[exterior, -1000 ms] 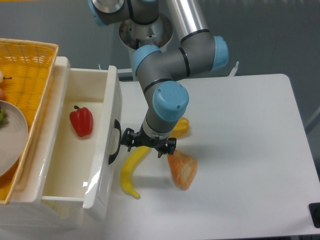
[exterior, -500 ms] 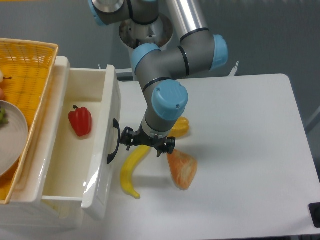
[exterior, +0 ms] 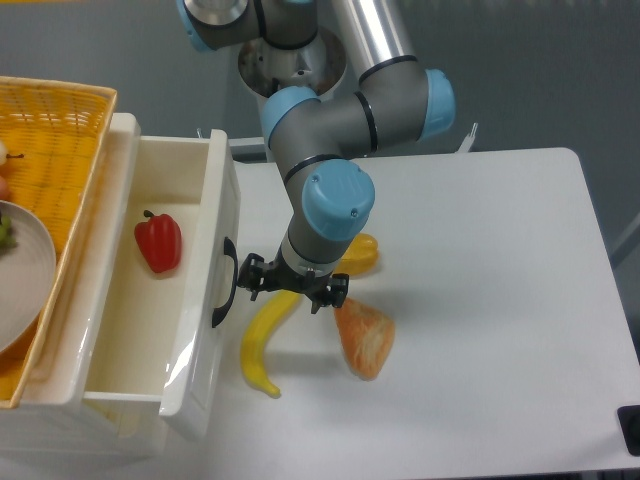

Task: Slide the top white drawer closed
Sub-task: 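Keep pushing the drawer front until it sits flush with the unit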

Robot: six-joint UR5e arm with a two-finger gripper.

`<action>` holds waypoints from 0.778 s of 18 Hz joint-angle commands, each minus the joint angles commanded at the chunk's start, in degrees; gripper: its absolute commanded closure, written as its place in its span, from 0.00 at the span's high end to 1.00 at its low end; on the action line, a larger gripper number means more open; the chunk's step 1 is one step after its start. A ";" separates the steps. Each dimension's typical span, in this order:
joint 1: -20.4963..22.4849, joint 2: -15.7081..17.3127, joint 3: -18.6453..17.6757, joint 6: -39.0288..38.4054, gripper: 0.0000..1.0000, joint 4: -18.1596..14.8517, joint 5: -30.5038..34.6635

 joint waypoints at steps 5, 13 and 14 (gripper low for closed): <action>-0.62 0.35 0.00 -0.52 1.00 -0.35 -0.70; -0.88 0.35 0.00 -0.62 1.00 -0.26 -0.70; -0.88 0.27 0.00 -0.62 1.00 -0.26 -0.70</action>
